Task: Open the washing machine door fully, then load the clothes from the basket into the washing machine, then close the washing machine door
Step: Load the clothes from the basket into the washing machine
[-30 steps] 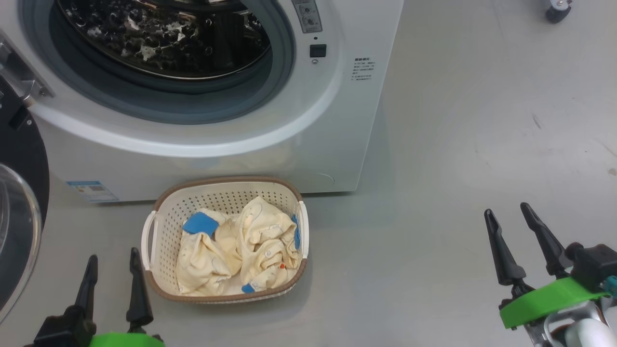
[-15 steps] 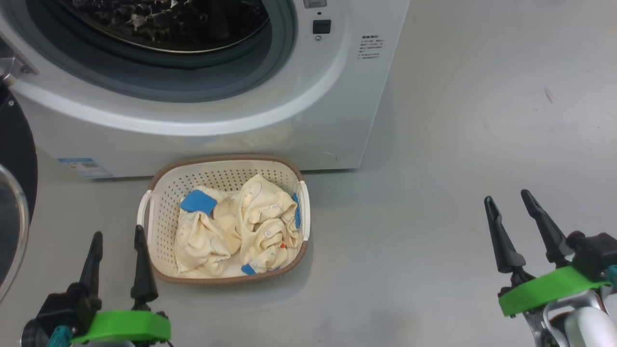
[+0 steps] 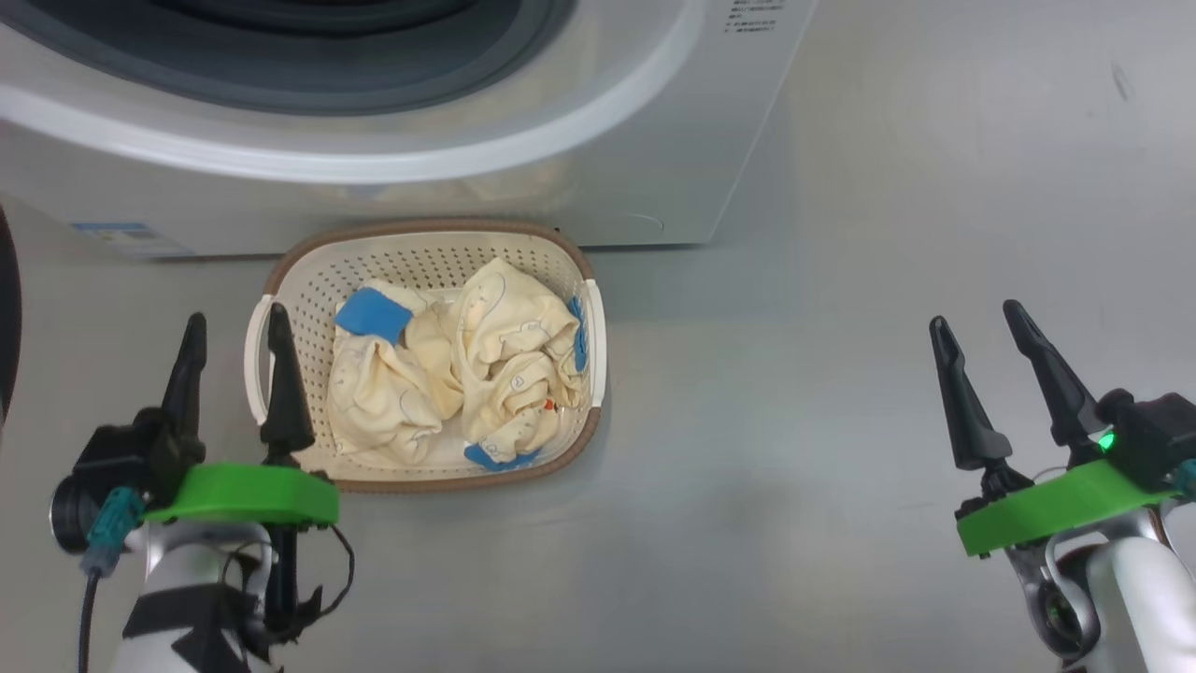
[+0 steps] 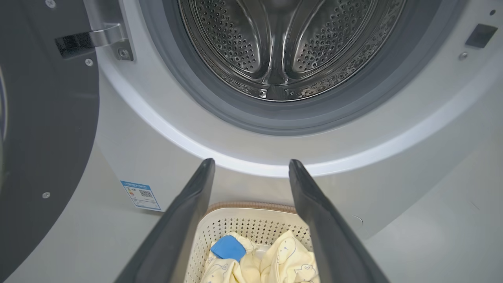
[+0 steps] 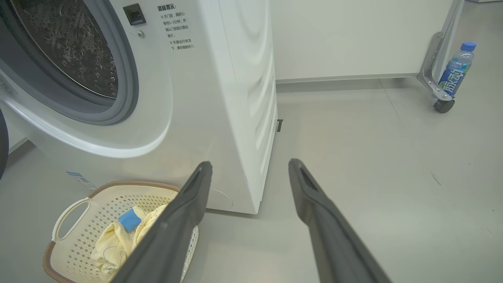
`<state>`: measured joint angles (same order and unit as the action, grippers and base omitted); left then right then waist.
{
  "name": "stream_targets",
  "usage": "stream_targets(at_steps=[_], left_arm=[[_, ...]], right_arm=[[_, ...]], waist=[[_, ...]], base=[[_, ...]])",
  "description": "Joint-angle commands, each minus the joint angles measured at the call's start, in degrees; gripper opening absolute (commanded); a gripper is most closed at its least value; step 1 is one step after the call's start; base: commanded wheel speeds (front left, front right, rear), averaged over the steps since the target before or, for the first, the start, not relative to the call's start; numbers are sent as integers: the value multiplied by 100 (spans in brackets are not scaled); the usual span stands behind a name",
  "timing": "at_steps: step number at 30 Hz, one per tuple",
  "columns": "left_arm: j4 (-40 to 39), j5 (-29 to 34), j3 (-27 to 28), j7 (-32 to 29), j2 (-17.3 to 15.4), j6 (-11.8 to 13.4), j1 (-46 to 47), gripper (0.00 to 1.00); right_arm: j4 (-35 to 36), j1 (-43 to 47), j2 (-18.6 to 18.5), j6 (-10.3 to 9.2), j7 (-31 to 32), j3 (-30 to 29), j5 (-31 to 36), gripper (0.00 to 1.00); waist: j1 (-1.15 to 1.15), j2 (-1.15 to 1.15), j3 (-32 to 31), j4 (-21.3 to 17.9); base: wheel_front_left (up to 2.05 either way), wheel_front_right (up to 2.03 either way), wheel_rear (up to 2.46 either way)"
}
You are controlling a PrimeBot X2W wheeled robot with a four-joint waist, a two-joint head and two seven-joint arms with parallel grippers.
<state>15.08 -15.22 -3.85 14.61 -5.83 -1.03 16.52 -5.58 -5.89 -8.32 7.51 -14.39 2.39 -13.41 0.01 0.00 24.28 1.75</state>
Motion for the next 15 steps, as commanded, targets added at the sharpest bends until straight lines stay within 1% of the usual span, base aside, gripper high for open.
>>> stream_targets(at_steps=[1, 15], left_arm=[[-100, -12, 184, 39, -92, -23, 207, 100], [884, -29, 195, 39, -3, -319, 1701, 100]], right_arm=[[193, -117, -76, -2, -61, 127, 29, 100], [253, -527, -102, -2, -61, 228, 40, 100]], waist=[[-1, 0, 163, -10], [-1, 0, 1206, -85]], base=[[0, 0, 0], [0, 0, 0]])
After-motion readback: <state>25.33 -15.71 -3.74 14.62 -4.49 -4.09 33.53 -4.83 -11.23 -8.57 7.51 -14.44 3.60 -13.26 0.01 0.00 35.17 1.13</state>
